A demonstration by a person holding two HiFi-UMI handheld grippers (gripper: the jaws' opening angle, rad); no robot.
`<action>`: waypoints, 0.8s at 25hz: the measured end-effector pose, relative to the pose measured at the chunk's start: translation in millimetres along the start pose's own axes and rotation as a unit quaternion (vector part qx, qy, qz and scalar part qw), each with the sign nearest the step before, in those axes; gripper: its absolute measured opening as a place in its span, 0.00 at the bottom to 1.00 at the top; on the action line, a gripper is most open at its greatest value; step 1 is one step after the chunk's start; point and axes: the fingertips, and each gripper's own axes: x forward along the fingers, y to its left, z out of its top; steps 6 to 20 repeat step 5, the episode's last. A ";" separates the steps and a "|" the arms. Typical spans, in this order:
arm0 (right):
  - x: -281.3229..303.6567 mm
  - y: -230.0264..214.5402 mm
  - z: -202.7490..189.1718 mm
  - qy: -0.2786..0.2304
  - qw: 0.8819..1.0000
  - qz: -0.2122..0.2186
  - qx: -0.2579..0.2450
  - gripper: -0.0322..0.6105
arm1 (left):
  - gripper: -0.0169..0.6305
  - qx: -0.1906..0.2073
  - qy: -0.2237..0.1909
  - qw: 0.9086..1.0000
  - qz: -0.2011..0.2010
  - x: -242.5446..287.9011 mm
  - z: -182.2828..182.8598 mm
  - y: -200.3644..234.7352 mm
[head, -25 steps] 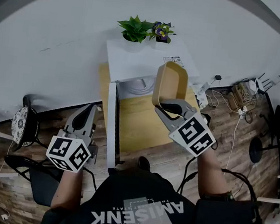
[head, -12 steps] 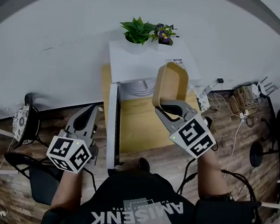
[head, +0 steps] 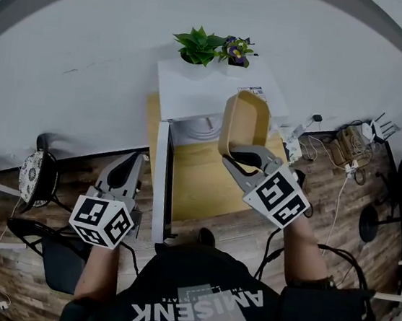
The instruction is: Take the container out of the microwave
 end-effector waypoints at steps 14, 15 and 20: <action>-3.0 -3.6 0.0 -0.004 1.000 -0.004 0.002 0.08 | 0.03 -0.008 0.016 1.000 0.012 2.4 -4.1 2.9; -3.0 -3.6 0.0 -0.004 1.000 -0.004 0.002 0.08 | 0.03 -0.008 0.016 1.000 0.012 2.4 -4.1 2.9; -3.0 -3.6 0.0 -0.004 1.000 -0.004 0.002 0.08 | 0.03 -0.008 0.016 1.000 0.012 2.4 -4.1 2.9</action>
